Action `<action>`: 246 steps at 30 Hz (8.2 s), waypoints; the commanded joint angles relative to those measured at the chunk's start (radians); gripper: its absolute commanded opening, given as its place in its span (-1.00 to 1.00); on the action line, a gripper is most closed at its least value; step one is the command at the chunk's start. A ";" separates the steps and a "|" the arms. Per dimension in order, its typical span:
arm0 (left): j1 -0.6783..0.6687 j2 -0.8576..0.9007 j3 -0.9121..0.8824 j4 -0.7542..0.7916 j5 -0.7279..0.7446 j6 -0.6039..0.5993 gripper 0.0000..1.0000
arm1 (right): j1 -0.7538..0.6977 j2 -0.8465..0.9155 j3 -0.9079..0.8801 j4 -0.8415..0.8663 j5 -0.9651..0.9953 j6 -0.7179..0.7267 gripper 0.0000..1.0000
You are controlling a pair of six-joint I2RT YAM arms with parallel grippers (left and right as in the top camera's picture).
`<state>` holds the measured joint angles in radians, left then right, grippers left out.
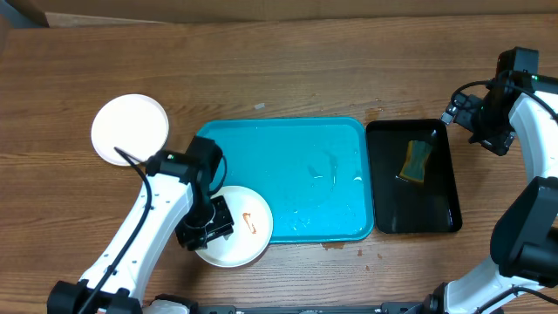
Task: Clean dirty plates on tray and stack at the side
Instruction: 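Move left gripper to the remaining white plate's rim on the tray, then grasp the white plate rim and drag it up onto the teal tray, then hold the white plate's left rim steady with the left gripper, then lower right gripper into the black tray and grasp the sponge, then rub the sponge around inside the black tray with right gripper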
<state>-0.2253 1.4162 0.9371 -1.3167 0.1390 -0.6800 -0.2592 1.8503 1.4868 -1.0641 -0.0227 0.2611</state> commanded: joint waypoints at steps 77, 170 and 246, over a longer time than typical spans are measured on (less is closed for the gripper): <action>-0.120 -0.007 -0.216 0.940 0.052 -0.035 -0.92 | 0.002 -0.023 0.017 0.005 -0.005 0.003 1.00; -0.193 0.435 0.194 0.767 -0.004 0.261 -0.70 | 0.002 -0.023 0.017 0.005 -0.005 0.003 1.00; -0.194 0.381 0.193 0.745 -0.012 0.291 -0.74 | 0.254 -0.021 -0.312 0.254 0.039 -0.022 -0.92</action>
<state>-0.4194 1.8297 1.1099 -0.5720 0.1375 -0.4107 -0.0116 1.8503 1.1706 -0.7914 0.0265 0.2371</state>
